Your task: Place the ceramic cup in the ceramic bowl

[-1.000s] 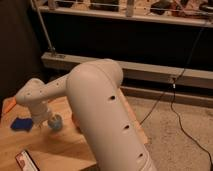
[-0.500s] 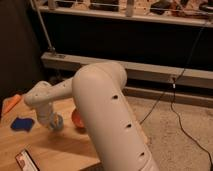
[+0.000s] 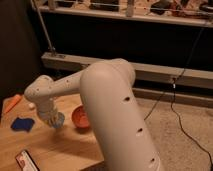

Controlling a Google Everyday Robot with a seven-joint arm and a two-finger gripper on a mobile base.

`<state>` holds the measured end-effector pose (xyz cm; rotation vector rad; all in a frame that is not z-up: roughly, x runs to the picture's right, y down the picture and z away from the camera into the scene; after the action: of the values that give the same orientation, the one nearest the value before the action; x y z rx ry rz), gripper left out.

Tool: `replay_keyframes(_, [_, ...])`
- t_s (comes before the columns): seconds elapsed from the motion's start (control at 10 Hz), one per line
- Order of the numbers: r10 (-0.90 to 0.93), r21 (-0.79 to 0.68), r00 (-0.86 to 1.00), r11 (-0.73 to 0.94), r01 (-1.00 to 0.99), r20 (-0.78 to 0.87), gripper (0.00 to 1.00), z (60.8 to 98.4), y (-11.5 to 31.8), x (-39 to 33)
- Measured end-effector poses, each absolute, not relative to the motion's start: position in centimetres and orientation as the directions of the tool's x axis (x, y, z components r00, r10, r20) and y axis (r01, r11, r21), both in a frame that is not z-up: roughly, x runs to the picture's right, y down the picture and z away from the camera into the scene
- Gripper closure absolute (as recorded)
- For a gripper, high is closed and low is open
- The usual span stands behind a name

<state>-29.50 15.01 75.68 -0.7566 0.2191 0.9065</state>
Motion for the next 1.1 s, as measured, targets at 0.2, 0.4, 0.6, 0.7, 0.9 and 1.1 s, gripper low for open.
replay_keyframes(0.2, [0.689,-0.470,0.585,0.383,-0.795,-0.429,1.00,73.4,11.0,-27.6])
replay_keyframes(0.4, [0.745,-0.423,0.532,0.364,-0.830,-0.403,1.00,71.8,7.8,-24.5])
replay_keyframes(0.6, [0.766,-0.386,0.491,0.340,-0.857,-0.415,1.00,71.3,7.2,-22.1])
replay_keyframes(0.7, [0.768,-0.358,0.471,0.332,-0.872,-0.434,1.00,71.6,7.8,-20.7])
replay_keyframes(0.9, [0.769,-0.317,0.434,0.312,-0.896,-0.469,1.00,73.1,9.1,-18.7])
replay_keyframes(1.1, [0.776,-0.285,0.398,0.289,-0.914,-0.489,1.00,75.1,10.3,-17.1])
